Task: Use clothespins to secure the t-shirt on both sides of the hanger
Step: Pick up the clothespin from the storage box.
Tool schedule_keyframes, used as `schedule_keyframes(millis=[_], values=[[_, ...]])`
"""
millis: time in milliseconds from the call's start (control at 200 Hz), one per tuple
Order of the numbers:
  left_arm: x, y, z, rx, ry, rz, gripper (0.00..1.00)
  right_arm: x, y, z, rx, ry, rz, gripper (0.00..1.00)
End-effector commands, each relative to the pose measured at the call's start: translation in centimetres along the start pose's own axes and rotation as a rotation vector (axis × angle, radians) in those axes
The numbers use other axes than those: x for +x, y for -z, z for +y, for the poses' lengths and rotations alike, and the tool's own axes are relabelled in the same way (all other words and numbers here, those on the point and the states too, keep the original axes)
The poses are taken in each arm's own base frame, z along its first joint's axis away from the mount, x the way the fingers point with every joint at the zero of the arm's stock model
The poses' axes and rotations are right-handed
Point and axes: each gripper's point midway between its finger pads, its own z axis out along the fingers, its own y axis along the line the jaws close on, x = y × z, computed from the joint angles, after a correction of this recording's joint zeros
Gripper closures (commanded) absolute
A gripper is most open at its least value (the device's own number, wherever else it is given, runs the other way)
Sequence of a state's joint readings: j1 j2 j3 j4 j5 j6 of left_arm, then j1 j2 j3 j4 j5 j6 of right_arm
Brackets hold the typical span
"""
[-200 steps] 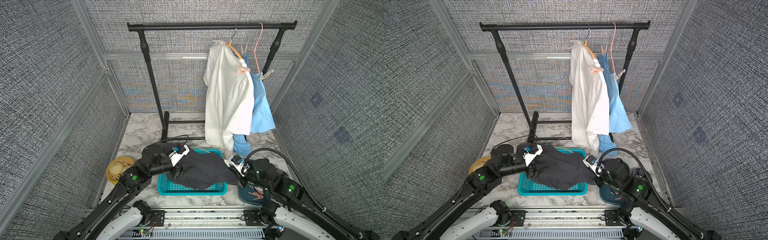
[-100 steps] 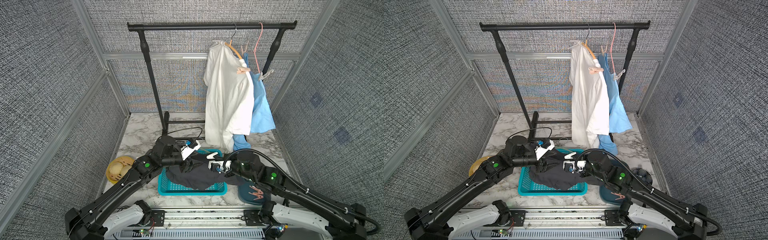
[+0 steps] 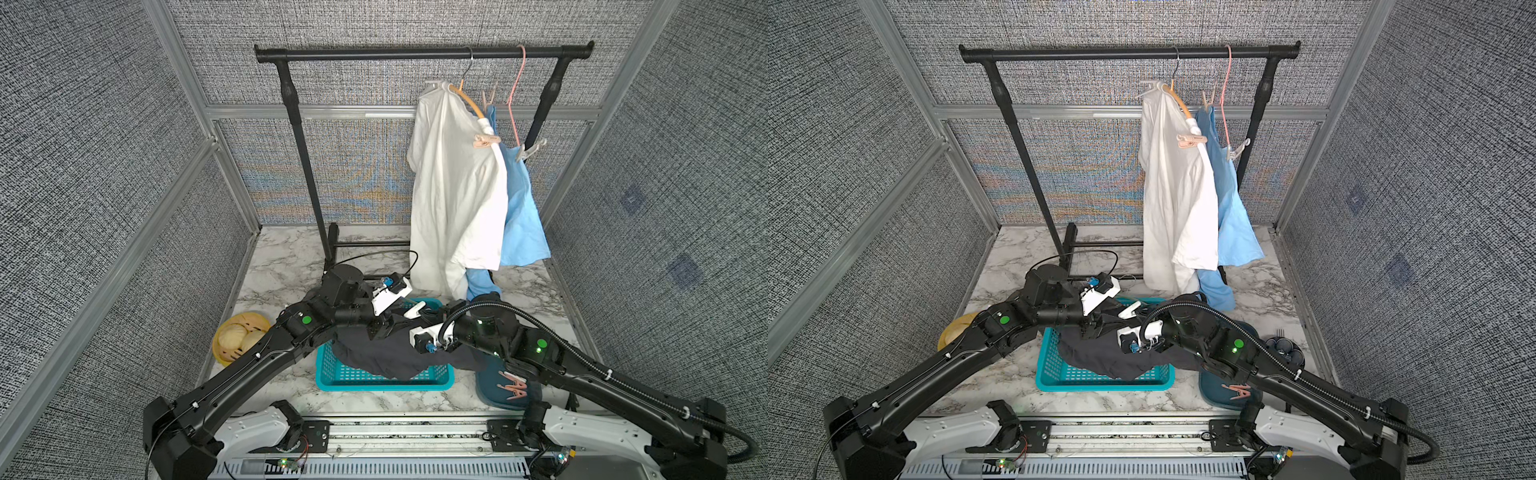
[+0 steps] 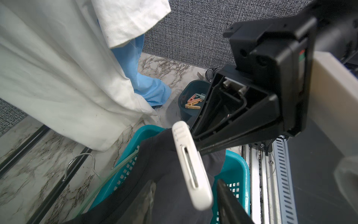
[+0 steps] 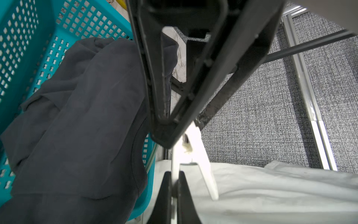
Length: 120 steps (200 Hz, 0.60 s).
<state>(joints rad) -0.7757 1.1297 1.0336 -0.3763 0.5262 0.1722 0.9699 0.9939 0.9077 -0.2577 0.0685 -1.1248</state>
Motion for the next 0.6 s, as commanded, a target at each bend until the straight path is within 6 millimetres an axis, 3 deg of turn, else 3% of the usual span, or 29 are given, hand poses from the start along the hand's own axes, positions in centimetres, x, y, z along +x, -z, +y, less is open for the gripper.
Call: schedule_keyframes(millis=[0, 50, 145, 235, 340, 505, 595], values=[[-0.4, 0.0, -0.2, 0.015, 0.016, -0.004, 0.66, -0.3, -0.3, -0.7, 0.023, 0.073, 0.005, 1.0], [-0.3, -0.1, -0.2, 0.019, 0.024, 0.003, 0.72, -0.5, -0.3, -1.1, 0.043, 0.074, 0.0, 1.0], [-0.1, -0.1, 0.3, -0.012, 0.032, 0.013, 0.74, -0.9, -0.3, -1.6, 0.066, 0.088, -0.015, 1.0], [-0.2, 0.1, 0.7, -0.038, 0.036, 0.011, 0.94, -0.7, -0.4, -1.7, 0.078, 0.096, 0.0, 1.0], [-0.3, 0.4, 1.1, -0.076, 0.048, 0.003, 0.98, -0.9, -0.2, -1.9, 0.101, 0.068, -0.012, 1.0], [-0.7, 1.9, 3.2, -0.241, 0.047, -0.05, 1.0, -0.8, 0.1, -2.6, 0.142, -0.099, -0.022, 0.59], [-0.6, 3.4, 4.5, -0.357, 0.025, -0.077, 1.0, -0.7, 0.8, -3.9, 0.206, -0.26, -0.036, 0.44]])
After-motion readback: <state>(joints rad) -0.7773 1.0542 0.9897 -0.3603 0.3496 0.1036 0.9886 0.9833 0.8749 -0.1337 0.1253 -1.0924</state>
